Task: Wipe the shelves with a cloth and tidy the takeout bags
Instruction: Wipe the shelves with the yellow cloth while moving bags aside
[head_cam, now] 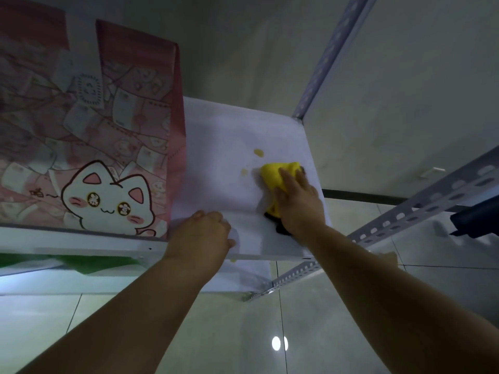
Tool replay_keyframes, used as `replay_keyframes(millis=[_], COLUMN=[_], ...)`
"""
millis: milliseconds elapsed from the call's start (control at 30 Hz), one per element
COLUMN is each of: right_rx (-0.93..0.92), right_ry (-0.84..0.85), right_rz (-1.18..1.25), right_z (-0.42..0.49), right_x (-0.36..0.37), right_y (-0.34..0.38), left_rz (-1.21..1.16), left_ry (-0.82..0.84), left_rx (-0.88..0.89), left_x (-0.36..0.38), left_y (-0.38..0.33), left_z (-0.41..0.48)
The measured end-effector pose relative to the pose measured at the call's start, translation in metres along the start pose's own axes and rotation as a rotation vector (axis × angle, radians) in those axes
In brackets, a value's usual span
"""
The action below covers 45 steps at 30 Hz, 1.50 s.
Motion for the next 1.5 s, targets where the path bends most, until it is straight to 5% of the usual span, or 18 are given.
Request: replay_keyframes(millis=[133,300,400,633,800,1000,1067,1267,1500], right_rx=[0.207,-0.299,-0.401,0.086,0.162,-0.372,-0.422,0.071,-0.365], right_ry=[0.055,0.111,0.071,0.002,0.040,0.203,0.201,0.131,0.216], right_rz=[-0.023,0.032,0.070,-0.044,0.004,0.016,0.097,-0.028,0.106], right_z=[0.024,-0.007,-0.024,0.027,0.071,0.061,0.060,0.082,-0.008], right_x=[-0.001,0.015,0.013,-0.002,0.002,0.021,0.019,0.004,0.011], right_y=[0.009,0.068,0.062,0.001,0.019,0.080,0.070,0.019,0.046], left_rz=[-0.012,-0.006,-0.019,-0.057,-0.097,-0.075,-0.062,-0.080,-0.096], left_ry=[-0.047,-0.082,-0.076,-0.092,-0.136,-0.128,-0.123,-0.134,-0.079], left_rx=[0.006,-0.011,-0.001,-0.030,0.001,-0.011,0.008,-0.003,-0.047], left_x=[0.004,0.002,0.001,0.003,0.002,0.002,0.000,0.003,0.007], left_y=[0.001,-0.001,-0.003,0.001,0.000,-0.002,-0.003,-0.003,-0.001], left_z=[-0.004,-0.007,-0.006,-0.003,-0.003,-0.004,-0.005,-0.007,-0.006])
Point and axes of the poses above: each hand's wrist, its own z-axis towards the middle knuckle, its own x-axis out of the palm, y = z × x, the point moved 4 cm from there along z, towards the middle knuckle, and after that the axes turned 2 degrees about -z, right-handed, at the moved point
